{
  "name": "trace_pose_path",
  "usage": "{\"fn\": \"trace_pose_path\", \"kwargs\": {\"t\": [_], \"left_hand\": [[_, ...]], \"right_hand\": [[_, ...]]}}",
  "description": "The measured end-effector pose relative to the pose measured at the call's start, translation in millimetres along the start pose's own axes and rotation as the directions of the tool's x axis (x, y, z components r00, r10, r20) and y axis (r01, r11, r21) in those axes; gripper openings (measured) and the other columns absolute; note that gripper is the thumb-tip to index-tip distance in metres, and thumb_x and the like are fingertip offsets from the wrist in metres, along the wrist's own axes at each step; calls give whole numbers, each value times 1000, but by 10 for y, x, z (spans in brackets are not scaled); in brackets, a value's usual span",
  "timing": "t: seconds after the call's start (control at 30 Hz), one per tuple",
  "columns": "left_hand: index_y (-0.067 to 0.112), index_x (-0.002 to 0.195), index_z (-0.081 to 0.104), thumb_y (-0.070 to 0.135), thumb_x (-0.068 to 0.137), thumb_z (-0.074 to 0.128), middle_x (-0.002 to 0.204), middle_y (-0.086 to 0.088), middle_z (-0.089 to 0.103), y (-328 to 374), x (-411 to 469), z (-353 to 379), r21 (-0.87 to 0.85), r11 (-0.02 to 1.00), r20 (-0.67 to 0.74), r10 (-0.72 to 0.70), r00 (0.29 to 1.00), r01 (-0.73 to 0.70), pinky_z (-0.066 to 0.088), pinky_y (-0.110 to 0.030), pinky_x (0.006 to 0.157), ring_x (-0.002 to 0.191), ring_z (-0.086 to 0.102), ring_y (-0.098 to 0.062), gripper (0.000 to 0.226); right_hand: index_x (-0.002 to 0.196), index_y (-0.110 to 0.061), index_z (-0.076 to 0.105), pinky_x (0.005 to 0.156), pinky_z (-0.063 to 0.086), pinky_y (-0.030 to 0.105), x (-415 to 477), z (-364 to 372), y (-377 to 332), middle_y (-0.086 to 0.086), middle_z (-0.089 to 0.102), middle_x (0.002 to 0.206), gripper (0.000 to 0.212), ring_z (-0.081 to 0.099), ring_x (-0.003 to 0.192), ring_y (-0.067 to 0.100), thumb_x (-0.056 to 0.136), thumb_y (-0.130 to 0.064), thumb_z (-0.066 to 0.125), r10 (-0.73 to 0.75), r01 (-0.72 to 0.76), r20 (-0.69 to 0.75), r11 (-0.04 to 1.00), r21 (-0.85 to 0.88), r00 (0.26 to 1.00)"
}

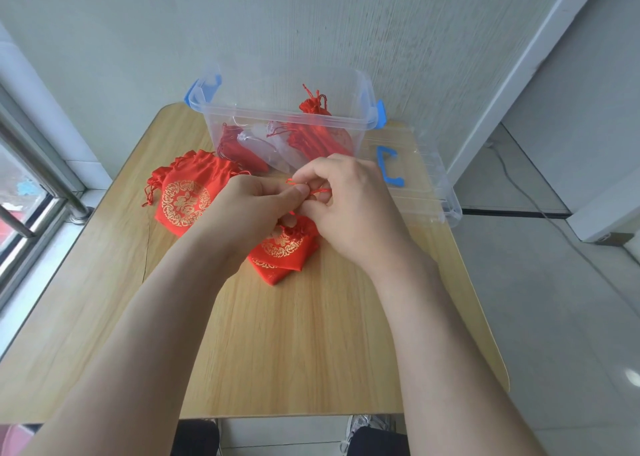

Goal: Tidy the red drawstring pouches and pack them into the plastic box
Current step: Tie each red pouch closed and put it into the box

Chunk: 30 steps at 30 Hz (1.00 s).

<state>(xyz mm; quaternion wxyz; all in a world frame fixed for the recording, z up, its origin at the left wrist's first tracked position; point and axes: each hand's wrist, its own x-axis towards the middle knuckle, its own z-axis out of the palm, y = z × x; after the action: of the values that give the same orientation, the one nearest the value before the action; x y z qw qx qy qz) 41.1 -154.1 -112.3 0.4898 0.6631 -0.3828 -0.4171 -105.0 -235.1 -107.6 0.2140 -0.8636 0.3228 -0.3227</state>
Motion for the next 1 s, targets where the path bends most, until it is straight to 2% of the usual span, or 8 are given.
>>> {"fn": "trace_pose_path", "kwargs": {"t": [0.2, 0.27, 0.37, 0.47, 0.63, 0.73, 0.9, 1.0], "left_hand": [[-11, 91, 71, -4, 87, 66, 85, -16, 58, 90, -5, -18, -236, 968, 69, -71, 995, 85, 42, -34, 72, 75, 53, -21, 10], [-14, 102, 67, -4, 76, 70, 92, -17, 59, 74, -13, -32, -212, 976, 50, -47, 998, 56, 45, -34, 72, 81, 52, -25, 28], [14, 113, 71, 2, 69, 86, 114, -6, 72, 68, -39, -32, -65, 998, -195, -17, 981, 5, 56, -29, 72, 84, 69, -19, 48], [17, 99, 70, 9, 69, 94, 99, -3, 77, 67, -83, -5, 142, 988, -334, 99, 937, -54, 62, -29, 70, 78, 77, -19, 39], [18, 83, 70, 17, 73, 96, 79, 1, 79, 65, -111, 13, 298, 950, -334, 197, 922, -95, 63, -28, 67, 73, 76, -8, 28], [20, 75, 73, 13, 76, 90, 80, 7, 78, 49, -94, 29, 385, 914, -323, 266, 908, -131, 57, -16, 64, 70, 73, 0, 19], [23, 76, 73, 3, 78, 78, 75, 12, 75, 33, -90, 66, 459, 872, -287, 325, 901, -168, 57, -18, 69, 71, 71, 1, 20], [22, 80, 71, 9, 75, 87, 76, 11, 72, 38, -92, 60, 470, 864, -272, 335, 902, -179, 59, -25, 72, 74, 70, -1, 21]], "right_hand": [[100, -23, 86, 76, 57, 36, 19, 15, 21, 1, 71, 92, 14, 67, 84, 19, 91, -13, 80, -29, 31, 15, 991, -132, 999], [95, -22, 86, 76, 55, 35, 34, -1, 11, 2, 72, 91, 8, 68, 85, 20, 93, -17, 80, 5, -2, 16, 988, -156, 1000], [88, -20, 84, 73, 54, 31, 37, -35, -47, -3, 76, 87, 10, 69, 82, 15, 96, -19, 77, 117, -108, 72, 988, -114, 991], [87, -19, 83, 62, 49, 23, 50, -48, -57, -8, 73, 78, 14, 67, 73, 5, 99, -20, 75, 236, -242, 160, 970, 14, 958], [92, -16, 84, 63, 42, 24, 48, -26, -1, -7, 71, 78, 17, 60, 68, 6, 101, -25, 72, 386, -418, 209, 898, 139, 899], [94, -16, 83, 73, 46, 27, 47, -2, -4, -1, 76, 91, 16, 64, 80, 11, 99, -29, 75, 468, -519, 250, 829, 208, 848], [88, -14, 82, 83, 57, 35, 59, -4, -31, 0, 78, 85, 17, 71, 85, 18, 98, -27, 76, 512, -597, 328, 758, 262, 794], [83, -11, 80, 70, 48, 32, 67, -23, -57, -3, 74, 76, 19, 63, 72, 15, 98, -23, 75, 537, -636, 356, 718, 282, 765]]}}
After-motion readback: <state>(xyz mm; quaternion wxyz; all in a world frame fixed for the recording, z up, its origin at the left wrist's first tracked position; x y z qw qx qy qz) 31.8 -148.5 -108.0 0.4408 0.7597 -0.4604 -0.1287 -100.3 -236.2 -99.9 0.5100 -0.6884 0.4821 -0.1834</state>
